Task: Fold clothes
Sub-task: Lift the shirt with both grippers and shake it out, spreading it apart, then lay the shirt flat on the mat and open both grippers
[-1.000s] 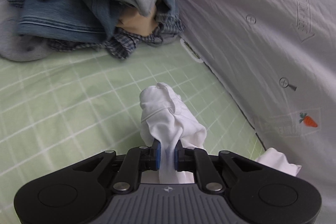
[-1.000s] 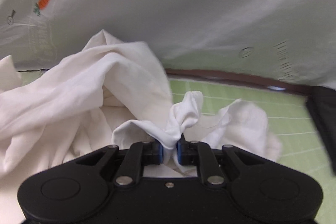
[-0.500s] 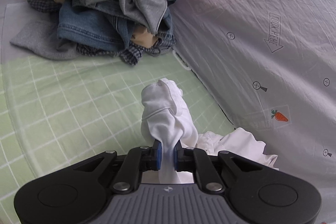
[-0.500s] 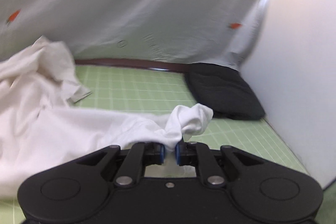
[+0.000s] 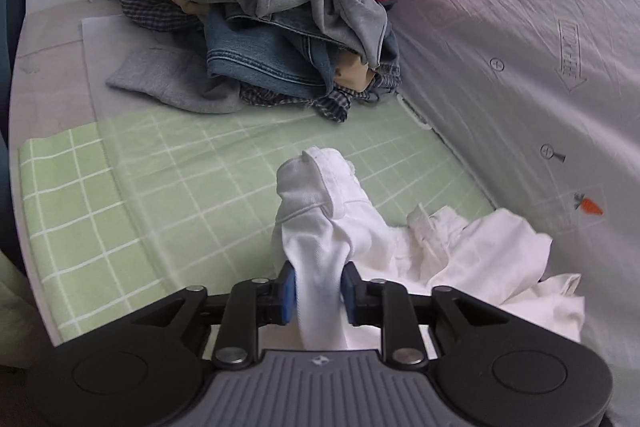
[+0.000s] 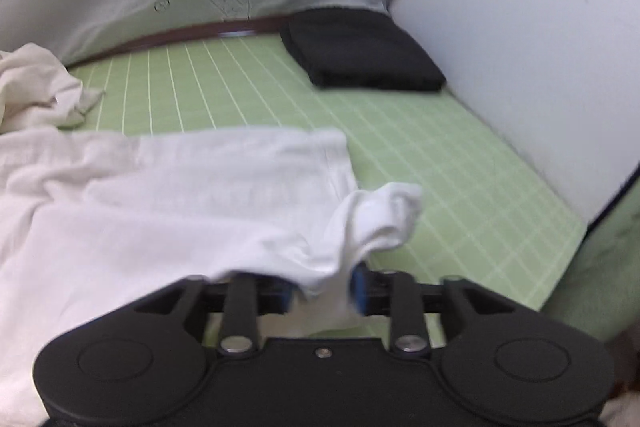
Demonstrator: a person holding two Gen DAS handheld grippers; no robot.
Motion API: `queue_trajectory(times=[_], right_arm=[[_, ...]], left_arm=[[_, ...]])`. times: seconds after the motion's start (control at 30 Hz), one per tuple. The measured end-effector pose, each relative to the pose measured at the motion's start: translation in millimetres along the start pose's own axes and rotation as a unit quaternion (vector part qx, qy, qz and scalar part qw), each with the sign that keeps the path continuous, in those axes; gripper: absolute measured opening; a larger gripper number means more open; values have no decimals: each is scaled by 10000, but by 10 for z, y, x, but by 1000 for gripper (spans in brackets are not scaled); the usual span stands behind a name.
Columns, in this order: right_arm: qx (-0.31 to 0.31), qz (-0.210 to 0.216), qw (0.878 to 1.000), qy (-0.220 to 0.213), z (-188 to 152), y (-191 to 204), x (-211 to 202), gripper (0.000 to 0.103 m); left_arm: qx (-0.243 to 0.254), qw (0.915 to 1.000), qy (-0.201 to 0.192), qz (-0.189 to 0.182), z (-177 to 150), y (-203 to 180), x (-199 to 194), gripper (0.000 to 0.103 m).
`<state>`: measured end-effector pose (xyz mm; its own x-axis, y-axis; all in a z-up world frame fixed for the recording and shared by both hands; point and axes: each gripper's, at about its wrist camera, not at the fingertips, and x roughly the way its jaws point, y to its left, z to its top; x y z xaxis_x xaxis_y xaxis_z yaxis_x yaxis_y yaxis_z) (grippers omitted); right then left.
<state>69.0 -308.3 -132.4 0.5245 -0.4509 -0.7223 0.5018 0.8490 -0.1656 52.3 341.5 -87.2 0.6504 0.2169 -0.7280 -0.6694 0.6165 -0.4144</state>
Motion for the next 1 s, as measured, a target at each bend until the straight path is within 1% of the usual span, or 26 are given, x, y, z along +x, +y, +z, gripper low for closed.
queue_trajectory(times=[0.03, 0.07, 0.1, 0.17, 0.23, 0.3, 0.37, 0.43, 0.5, 0.6, 0.7, 0.8, 0.87, 0.93, 1.0], right_arm=[[31, 29, 10000, 11, -49, -16, -16, 50], [78, 68, 9999, 9, -82, -39, -35, 54], [168, 116, 9998, -2, -94, -74, -47, 61], [433, 252, 9987, -35, -103, -159, -70, 68], [788, 478, 9957, -74, -84, -266, -80, 72], [1191, 728, 9902, -75, -78, -419, -66, 77], [1470, 820, 9857, -48, -65, -578, -25, 78], [1526, 868, 9845, -5, -30, -723, 35, 81], [1378, 945, 9859, 47, 26, -816, 110, 86], [905, 1064, 9902, 35, 146, -839, 165, 89], [268, 1215, 9922, -78, 286, -810, 184, 91], [-276, 1444, 9890, -183, 416, -812, 180, 92], [-502, 1595, 9856, -256, 461, -857, 167, 94], [-687, 1716, 9823, -303, 480, -914, 169, 95], [-797, 1817, 9798, -232, 473, -999, 207, 96]], left_arm=[[56, 10000, 23, 66, -32, -4, -10, 32], [115, 9998, 44, 130, -64, -11, -21, 35], [243, 9996, 2, 169, -83, -77, -51, 37], [464, 9987, -109, 201, -127, -209, -127, 41], [618, 9977, -244, 149, -181, -342, -220, 42], [693, 9970, -337, 94, -276, -495, -317, 45], [763, 9967, -286, -39, -417, -642, -378, 49], [847, 9962, -158, -144, -599, -792, -420, 52], [939, 9954, 69, -177, -853, -944, -424, 55], [1055, 9927, 575, -133, -1293, -1151, -353, 59], [1376, 9845, 1086, -76, -1749, -1365, -236, 59], [1678, 9752, 1439, 47, -2125, -1502, -173, 59], [1738, 9725, 1552, 57, -2314, -1540, -171, 59], [1667, 9720, 1650, 113, -2439, -1572, -146, 59], [1648, 9711, 1721, 160, -2523, -1626, -109, 59]])
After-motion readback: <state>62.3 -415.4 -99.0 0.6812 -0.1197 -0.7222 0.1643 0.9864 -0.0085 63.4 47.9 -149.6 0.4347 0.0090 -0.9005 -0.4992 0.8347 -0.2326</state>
